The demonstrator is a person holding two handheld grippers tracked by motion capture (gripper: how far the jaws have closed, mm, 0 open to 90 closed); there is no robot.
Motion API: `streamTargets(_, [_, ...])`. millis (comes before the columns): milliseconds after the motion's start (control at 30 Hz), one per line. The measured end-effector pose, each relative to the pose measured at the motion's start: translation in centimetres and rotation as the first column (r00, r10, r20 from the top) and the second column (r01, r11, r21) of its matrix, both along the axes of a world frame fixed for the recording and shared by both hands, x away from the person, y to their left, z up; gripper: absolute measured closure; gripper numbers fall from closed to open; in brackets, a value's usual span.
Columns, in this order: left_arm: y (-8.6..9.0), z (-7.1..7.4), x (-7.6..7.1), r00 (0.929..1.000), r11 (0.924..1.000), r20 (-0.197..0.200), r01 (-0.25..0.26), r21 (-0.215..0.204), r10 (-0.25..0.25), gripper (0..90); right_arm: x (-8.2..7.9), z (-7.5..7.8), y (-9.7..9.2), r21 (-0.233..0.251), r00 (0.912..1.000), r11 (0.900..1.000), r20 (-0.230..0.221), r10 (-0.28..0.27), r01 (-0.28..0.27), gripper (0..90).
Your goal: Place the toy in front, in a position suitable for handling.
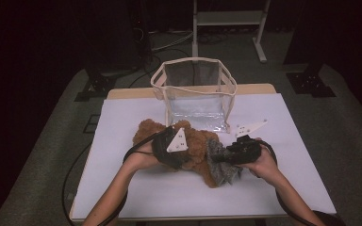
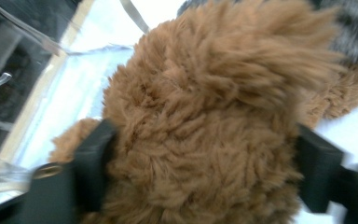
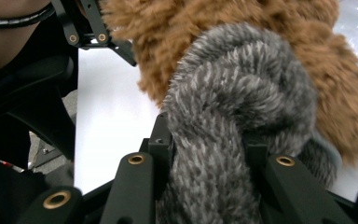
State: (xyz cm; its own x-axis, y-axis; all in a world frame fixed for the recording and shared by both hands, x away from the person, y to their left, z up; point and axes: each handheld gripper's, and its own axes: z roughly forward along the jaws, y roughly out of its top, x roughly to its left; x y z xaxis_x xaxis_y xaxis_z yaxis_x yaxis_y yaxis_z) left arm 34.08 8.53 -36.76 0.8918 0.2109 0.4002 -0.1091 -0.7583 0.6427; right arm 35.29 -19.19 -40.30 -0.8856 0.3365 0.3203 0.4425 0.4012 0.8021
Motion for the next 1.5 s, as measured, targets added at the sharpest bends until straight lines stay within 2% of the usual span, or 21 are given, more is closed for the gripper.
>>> streamTargets(100, [0.1, 0.7, -0.1, 0.9998, 0.9995, -0.015, 0.01, -0.031, -0.011, 36.8, 0.3, 0.4, 0.4, 0.006, 1.0, 1.0, 0.006, 0.003, -0.003, 65.1])
streamTargets(267, [-0.1, 2.0, -0.5, 0.9956, 0.9935, -0.066, 0.06, -0.096, -0.067, 41.4, -0.6, 2.2, -0.3, 0.022, 0.9991, 0.9998, 0.043, 0.003, -0.004, 65.2])
streamTargets(367, [-1.1, 2.8, -1.3, 0.9874, 0.9868, -0.094, 0.116, -0.113, -0.127, 42.1, -1.7, 3.5, -1.0, 0.008, 0.9968, 0.9999, 0.079, 0.008, -0.008, 65.3])
streamTargets(433, [-1.9, 3.1, -1.7, 0.9822, 0.9822, -0.099, 0.149, -0.114, -0.16, 42.0, -2.7, 4.3, -1.6, 0.0, 0.9946, 1.0, 0.104, 0.009, -0.009, 65.3])
streamTargets(500, [-2.8, 3.2, -1.7, 0.9789, 0.9814, -0.104, 0.167, -0.095, -0.176, 41.4, -3.4, 4.8, -2.6, -0.015, 0.9924, 0.9999, 0.123, -0.001, 0.002, 65.3])
streamTargets(600, [-3.7, 2.7, -1.2, 0.98, 0.9845, -0.106, 0.162, -0.066, -0.169, 36.2, -3.1, 4.0, -3.3, -0.008, 0.9948, 0.9995, 0.098, -0.03, 0.031, 65.2])
streamTargets(633, [-3.7, 2.5, -0.9, 0.9811, 0.9852, -0.1, 0.16, -0.062, -0.166, 32.2, -2.9, 3.4, -3.5, 0.002, 0.9957, 0.9992, 0.083, -0.041, 0.041, 65.2])
streamTargets(700, [-3.4, 2.3, -0.5, 0.9817, 0.9877, -0.116, 0.145, -0.058, -0.151, 22.9, -2.3, 2.4, -4.0, 0.03, 0.9966, 0.9977, 0.053, -0.063, 0.061, 65.2])
streamTargets(800, [-2.7, 1.8, -0.3, 0.9856, 0.9927, -0.118, 0.121, -0.007, -0.121, 8.9, -1.7, 1.5, -4.3, 0.046, 0.9969, 0.9963, 0.029, -0.074, 0.072, 65.2])
streamTargets(933, [-2.7, 0.7, -0.5, 0.9885, 0.9926, -0.096, 0.12, 0.02, -0.117, 1.9, -1.3, 1.0, -4.5, 0.051, 0.997, 0.9959, 0.018, -0.075, 0.074, 65.1])
streamTargets(1067, [-4.4, 0.2, -0.4, 0.9903, 0.9901, -0.062, 0.128, 0.059, -0.124, 0.0, -1.0, 0.7, -4.3, 0.055, 0.9967, 0.9953, 0.01, -0.08, 0.079, 65.2])
streamTargets(1100, [-4.9, 0.3, -0.4, 0.9909, 0.9886, -0.059, 0.126, 0.083, -0.121, 1.3, -1.0, 0.6, -4.2, 0.056, 0.9968, 0.9953, 0.007, -0.08, 0.08, 65.3])
streamTargets(1133, [-5.2, 0.4, -0.5, 0.9926, 0.9889, -0.047, 0.116, 0.093, -0.112, 8.6, -1.0, 0.6, -4.1, 0.053, 0.9968, 0.9954, 0.008, -0.08, 0.08, 65.5])
streamTargets(1200, [-5.3, 0.8, -0.6, 0.9918, 0.9882, -0.041, 0.125, 0.089, -0.121, 21.3, -0.9, 0.7, -4.1, 0.037, 0.9953, 0.9948, 0.019, -0.095, 0.095, 66.2])
streamTargets(1233, [-5.2, 1.1, -0.6, 0.9906, 0.9887, -0.05, 0.131, 0.073, -0.127, 25.7, -1.0, 0.8, -4.3, 0.047, 0.9954, 0.9945, 0.013, -0.095, 0.094, 66.6])
streamTargets(1333, [-4.7, 2.2, -0.7, 0.9812, 0.9862, -0.101, 0.166, 0.005, -0.164, 32.0, -1.5, 1.9, -4.7, 0.065, 0.9964, 0.995, 0.033, -0.078, 0.076, 67.1])
streamTargets(1400, [-4.5, 2.9, -1.1, 0.9726, 0.9811, -0.129, 0.191, -0.027, -0.193, 33.0, -2.3, 3.3, -4.8, 0.063, 0.9961, 0.9967, 0.068, -0.057, 0.052, 67.2])
streamTargets(1433, [-4.4, 3.4, -1.3, 0.9654, 0.9768, -0.15, 0.208, -0.053, -0.213, 33.0, -2.6, 3.9, -4.8, 0.058, 0.995, 0.9972, 0.085, -0.052, 0.047, 67.3])
streamTargets(1500, [-4.4, 3.6, -1.3, 0.9604, 0.9755, -0.173, 0.211, -0.063, -0.219, 32.7, -3.3, 4.9, -5.0, 0.064, 0.9935, 0.9974, 0.107, -0.039, 0.032, 67.6])
